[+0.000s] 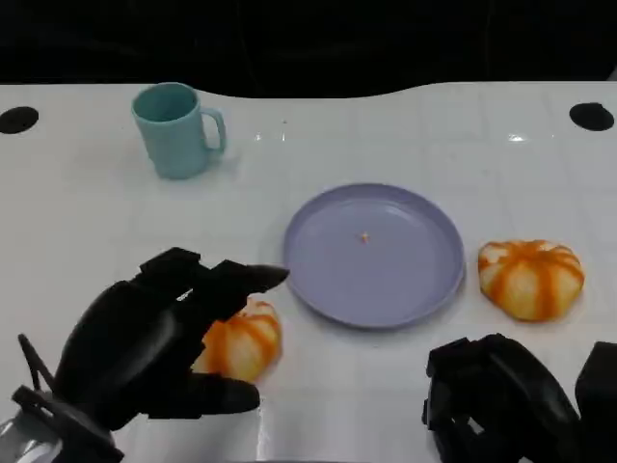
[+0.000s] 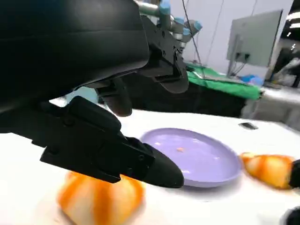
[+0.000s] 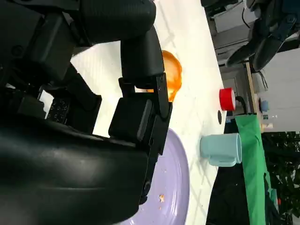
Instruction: Grasp the bread from the table and place it into the plate.
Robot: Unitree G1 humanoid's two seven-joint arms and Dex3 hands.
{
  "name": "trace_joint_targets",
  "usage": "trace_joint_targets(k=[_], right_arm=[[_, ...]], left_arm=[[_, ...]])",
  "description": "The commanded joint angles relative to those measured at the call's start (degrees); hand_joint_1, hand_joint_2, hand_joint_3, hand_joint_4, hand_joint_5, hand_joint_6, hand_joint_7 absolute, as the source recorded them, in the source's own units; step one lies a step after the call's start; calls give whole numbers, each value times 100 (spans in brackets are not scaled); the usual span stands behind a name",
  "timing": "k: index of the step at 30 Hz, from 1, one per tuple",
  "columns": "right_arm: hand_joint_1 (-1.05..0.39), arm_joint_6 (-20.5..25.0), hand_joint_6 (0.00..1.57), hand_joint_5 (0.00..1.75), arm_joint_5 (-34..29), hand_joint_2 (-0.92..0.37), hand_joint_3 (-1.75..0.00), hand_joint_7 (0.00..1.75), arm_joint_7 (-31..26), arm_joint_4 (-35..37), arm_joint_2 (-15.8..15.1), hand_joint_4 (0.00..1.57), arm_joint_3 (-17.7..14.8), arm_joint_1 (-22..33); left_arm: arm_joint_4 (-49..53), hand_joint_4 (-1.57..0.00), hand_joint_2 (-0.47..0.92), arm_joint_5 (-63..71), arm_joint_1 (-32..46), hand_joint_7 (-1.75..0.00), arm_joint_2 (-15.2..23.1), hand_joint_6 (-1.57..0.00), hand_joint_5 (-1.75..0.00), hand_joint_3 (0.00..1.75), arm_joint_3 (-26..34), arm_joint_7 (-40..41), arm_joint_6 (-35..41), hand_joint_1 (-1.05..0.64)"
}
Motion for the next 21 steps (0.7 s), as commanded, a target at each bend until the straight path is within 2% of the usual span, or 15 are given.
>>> trace_joint_targets(k=[1, 11, 15, 21], right_arm=[[-105, 90, 157, 131, 116, 0, -139, 101, 43, -35, -47, 154, -49, -12], [-105, -67, 157, 130, 49, -2, -138, 101, 63, 45, -64, 155, -47, -32], [-105, -28, 157, 129, 76, -1, -138, 101, 64, 45, -52, 155, -56, -36], [-105, 31, 157, 130, 127, -1, -138, 101, 90, 20, -53, 155, -76, -31]], left_arm=[[-704, -22, 92, 1084, 228, -35, 74, -22, -91, 3, -198, 46, 775, -83], [-1107, -28, 90, 2660, 34, -17, -95, -27, -70, 0, -1071, -942, 2399, -82], [-974, -34, 87, 2937, -159, -9, -116, -32, -58, 0, -1353, -1144, 2729, -81], [-482, -34, 85, 3049, -448, -6, -119, -30, -56, 0, -1626, -1168, 3061, -79]])
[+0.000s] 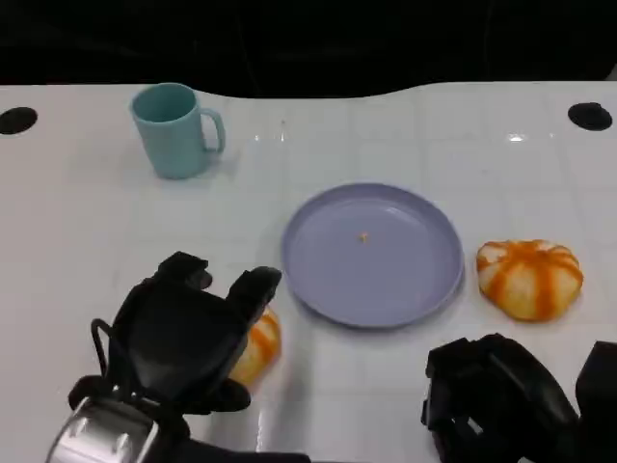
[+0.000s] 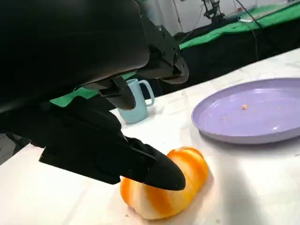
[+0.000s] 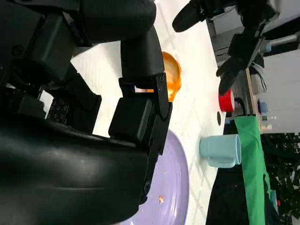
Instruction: Grasp the bread from the table and place it into the plate.
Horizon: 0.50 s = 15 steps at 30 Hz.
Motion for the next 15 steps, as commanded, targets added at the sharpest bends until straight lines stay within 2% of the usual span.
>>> trace_joint_targets(k=[1, 15], right_arm=[[-105, 24, 157, 130, 100, -1, -138, 101, 32, -9, -60, 155, -71, -16], [-105, 37, 157, 130, 45, 0, -140, 101, -19, -29, -84, 154, -64, 7]], left_arm=[[415, -35, 84, 89, -243, -5, 19, -30, -56, 0, -175, -110, 309, -78], [1964, -26, 80, 75, -1102, -2, -220, -29, -70, 0, -793, -249, 1173, -74]])
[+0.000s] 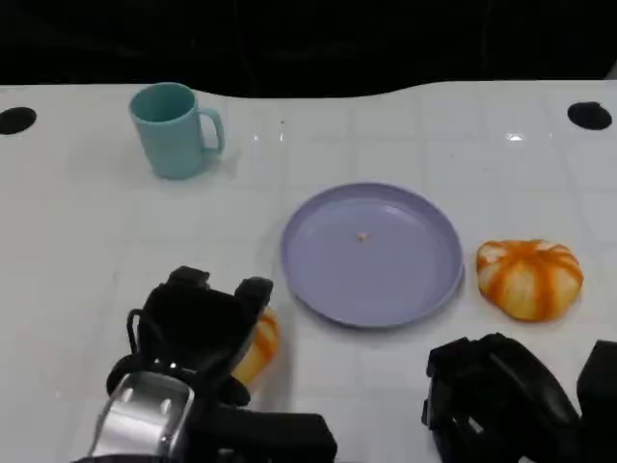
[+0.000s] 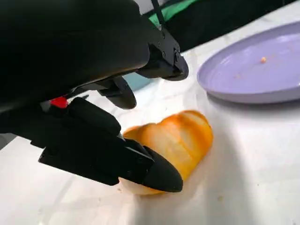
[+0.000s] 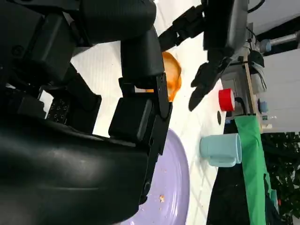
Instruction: Grasp the bread from the table and place it into the plate.
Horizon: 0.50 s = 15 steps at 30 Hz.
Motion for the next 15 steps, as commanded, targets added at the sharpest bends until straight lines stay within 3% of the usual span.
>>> trace_joint_targets(k=[1, 7, 10, 15], right_arm=[[-105, 19, 157, 130, 28, 0, -140, 101, -27, -34, -77, 154, -55, 14], [-105, -37, 157, 130, 6, 0, -140, 101, -30, -17, -85, 153, -52, 16], [-105, -17, 157, 130, -3, -1, -140, 101, -44, -43, -88, 153, -46, 24], [-105, 64, 157, 131, 47, 0, -140, 101, -34, -87, -85, 153, -58, 31]], left_arm=[[488, -26, 80, -139, -287, -2, 20, -29, -70, 0, -142, -59, 195, -74], [1217, -31, 79, -357, -578, -4, -32, -34, -74, 0, -343, 296, 353, -67], [1481, -36, 78, -532, -693, -4, -23, -38, -87, 0, -415, 463, 372, -58], [1996, -46, 83, -841, -872, -6, -27, -55, -148, 3, -494, 1170, 283, -48]])
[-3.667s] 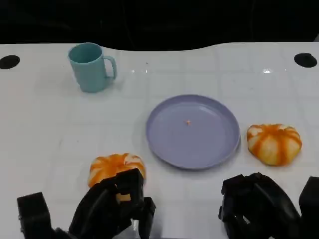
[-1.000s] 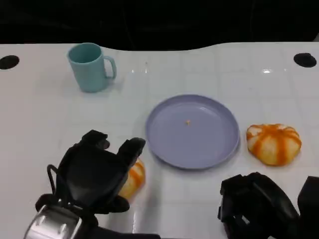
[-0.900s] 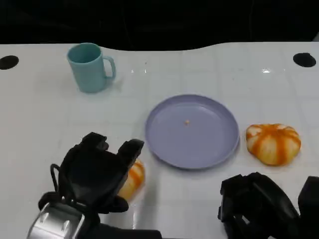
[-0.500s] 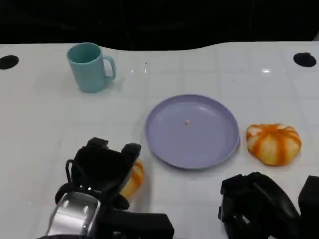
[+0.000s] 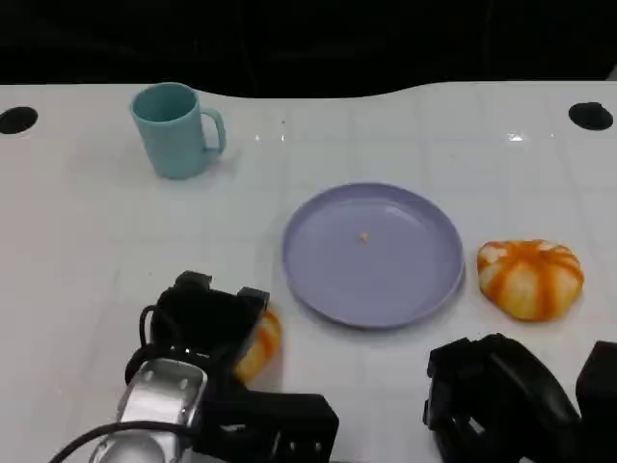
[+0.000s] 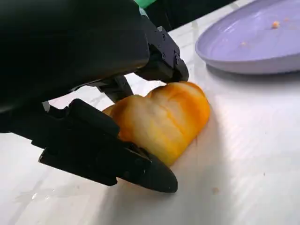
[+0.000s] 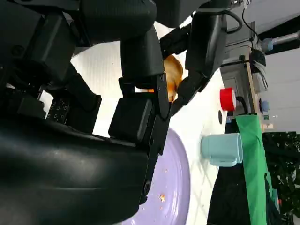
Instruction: Grasp the bread from the table and place it into the plate.
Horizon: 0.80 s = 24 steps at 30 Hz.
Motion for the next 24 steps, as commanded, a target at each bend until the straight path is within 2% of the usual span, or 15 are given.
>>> trace_joint_targets(k=[1, 4, 6, 9, 11, 14, 17, 18, 20, 22, 24], right_arm=[[-105, 76, 157, 131, 99, 1, -140, 101, 17, -74, -73, 153, -67, 20], [-105, 29, 157, 131, 121, 1, -141, 101, 55, -4, -72, 153, -80, -9], [-105, -31, 157, 131, 68, 1, -141, 101, 39, 27, -83, 153, -71, -24], [-105, -67, 157, 131, -6, -1, -141, 101, 3, 2, -100, 153, -53, -16], [-105, -54, 157, 131, 24, -1, -140, 101, 12, 6, -83, 153, -65, -16], [-105, -9, 157, 131, 81, 0, -140, 101, 47, 22, -70, 153, -77, -23], [-105, -21, 157, 131, 48, 0, -140, 102, 16, 46, -72, 153, -74, -40], [-105, -23, 157, 131, 48, 0, -140, 102, 17, 52, -72, 153, -75, -44], [-105, -18, 157, 131, 51, 0, -140, 102, 13, 54, -70, 153, -78, -47], [-105, -15, 157, 132, 64, 0, -141, 102, 20, 62, -69, 153, -85, -51], [-105, -6, 157, 132, 109, 0, -141, 102, 44, 92, -56, 153, -103, -66]], left_arm=[[497, -49, 83, -273, -111, -8, 71, -60, -156, 4, -62, 728, -81, -45], [870, -56, 85, -584, -167, -14, 89, -75, -169, 5, -31, 1584, -386, -35], [1168, -63, 85, -713, -251, -26, 126, -82, -172, 13, -61, 2003, -548, -31], [1546, -72, 63, -754, -409, -66, 202, -78, -173, 67, -178, 2295, -622, -33], [1678, -77, 62, -753, -468, -75, 230, -82, -174, 74, -250, 2433, -611, -35], [1933, -84, 69, -579, -595, -74, 268, -92, -175, 65, -450, 2677, -493, -39], [2306, -88, 71, -521, -722, -67, 249, -95, -175, 66, -593, 3298, -482, -42], [2447, -91, 65, -541, -759, -74, 230, -98, -175, 77, -618, 3560, -508, -41], [2738, -93, 62, -603, -835, -78, 191, -98, -175, 86, -662, 4088, -585, -41], [3001, -96, 51, -720, -904, -97, 151, -95, -175, 101, -666, 4628, -753, -37], [3229, -99, 41, -842, -972, -125, 121, -88, -175, 115, -662, 5147, -964, -33]])
